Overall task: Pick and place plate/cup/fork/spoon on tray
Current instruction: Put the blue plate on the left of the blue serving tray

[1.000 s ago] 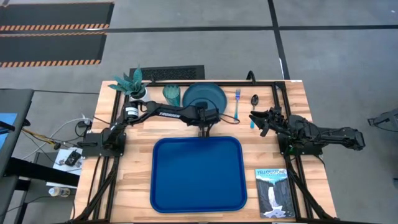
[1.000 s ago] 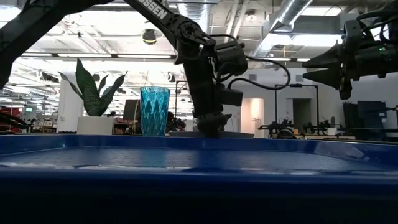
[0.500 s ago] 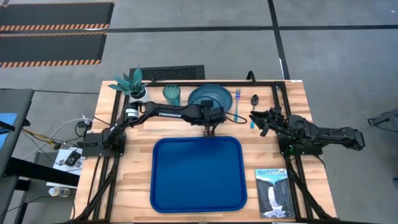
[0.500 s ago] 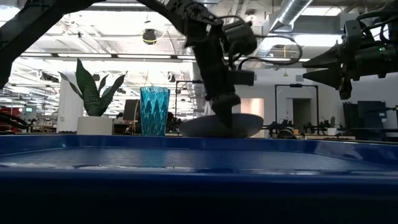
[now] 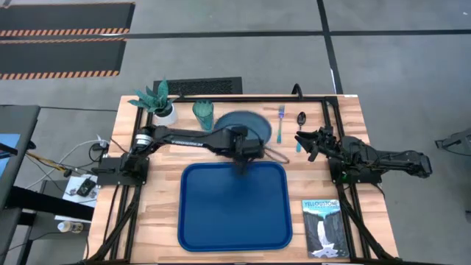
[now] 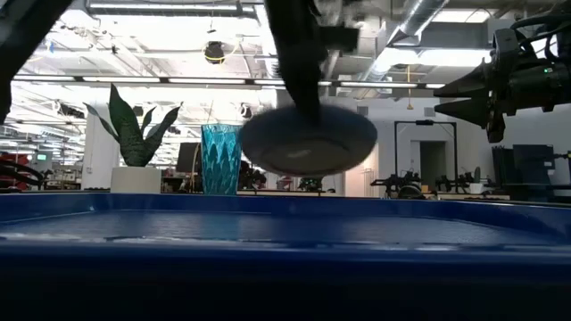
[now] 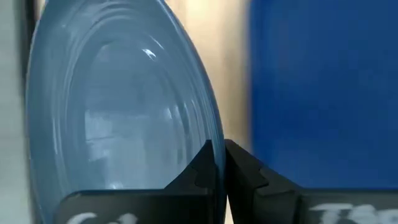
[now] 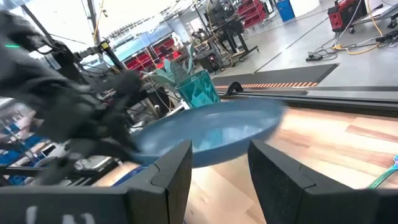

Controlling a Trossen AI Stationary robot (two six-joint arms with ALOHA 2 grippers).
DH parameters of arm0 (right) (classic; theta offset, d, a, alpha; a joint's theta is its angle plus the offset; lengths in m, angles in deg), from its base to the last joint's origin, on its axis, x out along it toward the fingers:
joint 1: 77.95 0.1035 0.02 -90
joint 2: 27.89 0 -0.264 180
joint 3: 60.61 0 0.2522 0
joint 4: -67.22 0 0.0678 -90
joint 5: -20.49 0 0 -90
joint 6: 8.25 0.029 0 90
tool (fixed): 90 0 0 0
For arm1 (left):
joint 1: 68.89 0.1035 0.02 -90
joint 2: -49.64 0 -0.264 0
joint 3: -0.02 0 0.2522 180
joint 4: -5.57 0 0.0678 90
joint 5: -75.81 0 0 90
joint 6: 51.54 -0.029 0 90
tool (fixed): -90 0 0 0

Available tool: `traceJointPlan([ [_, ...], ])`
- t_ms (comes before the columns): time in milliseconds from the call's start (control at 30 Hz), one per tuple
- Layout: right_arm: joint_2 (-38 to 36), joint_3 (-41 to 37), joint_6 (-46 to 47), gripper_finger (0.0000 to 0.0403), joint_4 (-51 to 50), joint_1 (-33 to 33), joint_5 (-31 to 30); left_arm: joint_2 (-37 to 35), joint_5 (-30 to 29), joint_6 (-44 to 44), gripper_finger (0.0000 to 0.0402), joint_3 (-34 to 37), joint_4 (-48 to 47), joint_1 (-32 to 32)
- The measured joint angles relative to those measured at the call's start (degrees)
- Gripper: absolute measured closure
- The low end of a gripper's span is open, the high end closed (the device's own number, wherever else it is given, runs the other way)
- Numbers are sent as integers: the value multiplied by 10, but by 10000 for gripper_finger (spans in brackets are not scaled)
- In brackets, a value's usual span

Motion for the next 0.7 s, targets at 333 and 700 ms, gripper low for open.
traceJointPlan([
  [333,1,0,0,221,0,0,0,-136,-85,211,401,10,-114,-150],
  [700,12,0,6,221,0,0,1,-128,-143,484,401,22,-238,-329],
])
